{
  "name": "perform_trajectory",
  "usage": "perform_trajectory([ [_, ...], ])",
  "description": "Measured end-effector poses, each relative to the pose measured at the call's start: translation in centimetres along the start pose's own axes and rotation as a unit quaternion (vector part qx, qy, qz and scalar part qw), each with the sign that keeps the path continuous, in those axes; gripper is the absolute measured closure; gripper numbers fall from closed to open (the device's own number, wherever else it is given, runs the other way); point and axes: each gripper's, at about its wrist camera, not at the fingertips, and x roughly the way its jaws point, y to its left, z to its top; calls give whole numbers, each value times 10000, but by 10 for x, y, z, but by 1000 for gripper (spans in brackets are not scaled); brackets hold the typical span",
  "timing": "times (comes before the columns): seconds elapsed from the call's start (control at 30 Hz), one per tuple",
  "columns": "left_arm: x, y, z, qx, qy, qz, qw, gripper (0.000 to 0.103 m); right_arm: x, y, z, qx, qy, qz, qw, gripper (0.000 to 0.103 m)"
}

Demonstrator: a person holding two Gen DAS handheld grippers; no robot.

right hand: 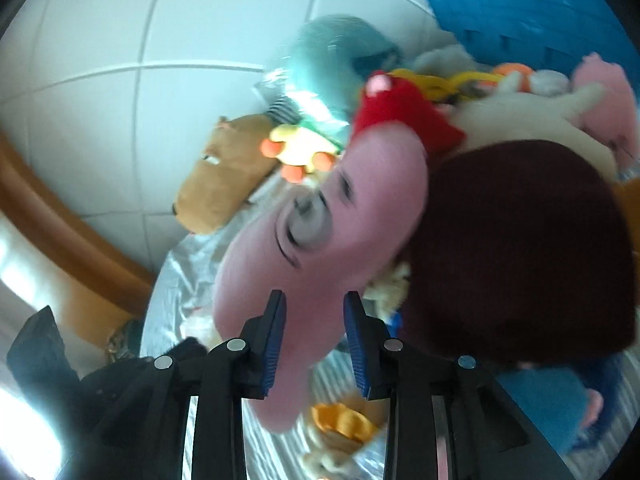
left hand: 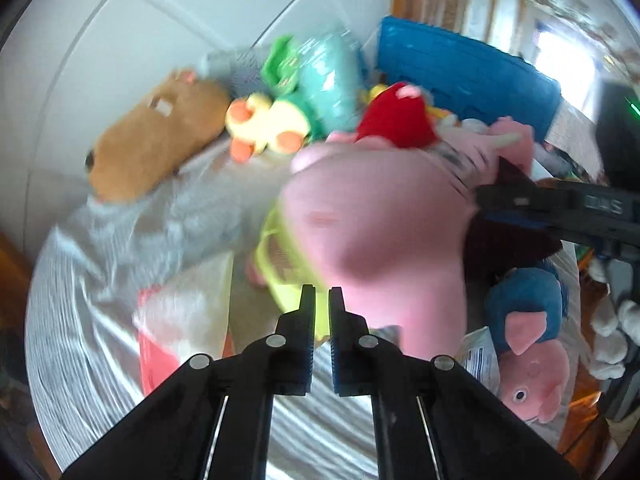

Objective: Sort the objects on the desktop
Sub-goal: 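Grasp the pink pig plush with the left tool while the right tool grasps the pink Patrick plush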

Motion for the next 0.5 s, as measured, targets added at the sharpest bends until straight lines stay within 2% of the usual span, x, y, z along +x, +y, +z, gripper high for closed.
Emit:
perform_trajectory([
  [0.03, 4, 6, -2, -234, 120, -94, 9996, 93, -3, -3, -1, 4, 17, -38, 10000, 73],
  [0.07, 8, 8, -6, -405, 196, -151, 9989, 90, -4, -6, -1, 6, 42, -99, 9999, 67],
  [0.1, 12, 10, -9, -554, 262, -194, 9979, 88, -4, -9, 0, 9, 64, -163, 9998, 54],
  [0.13, 15, 12, -13, -703, 328, -237, 9967, 81, -5, -12, 0, 12, 87, -228, 9997, 45],
  [0.17, 18, 12, -16, -794, 355, -220, 9960, 64, -5, -15, 1, 15, 109, -293, 9995, 31],
  [0.2, 20, 12, -19, -867, 371, -185, 9954, 53, -7, -19, 2, -8, 126, -341, 9993, 29],
  [0.23, 23, 12, -22, -940, 387, -150, 9947, 31, -11, -23, 4, -48, 138, -377, 9992, 29],
  [0.27, 25, 15, -25, -1042, 375, -75, 9938, 18, -15, -28, 5, -89, 150, -412, 9990, 29],
  [0.33, 28, 20, -31, -1191, 379, 128, 9921, 18, -14, -34, 15, -152, 178, -388, 9990, 29],
  [0.43, 35, 28, -39, -1373, 349, 283, 9895, 18, -1, -45, 33, -198, 282, -262, 9991, 38],
  [0.5, 41, 30, -44, -1405, 303, 319, 9891, 18, 9, -52, 41, -169, 345, -297, 9988, 39],
])
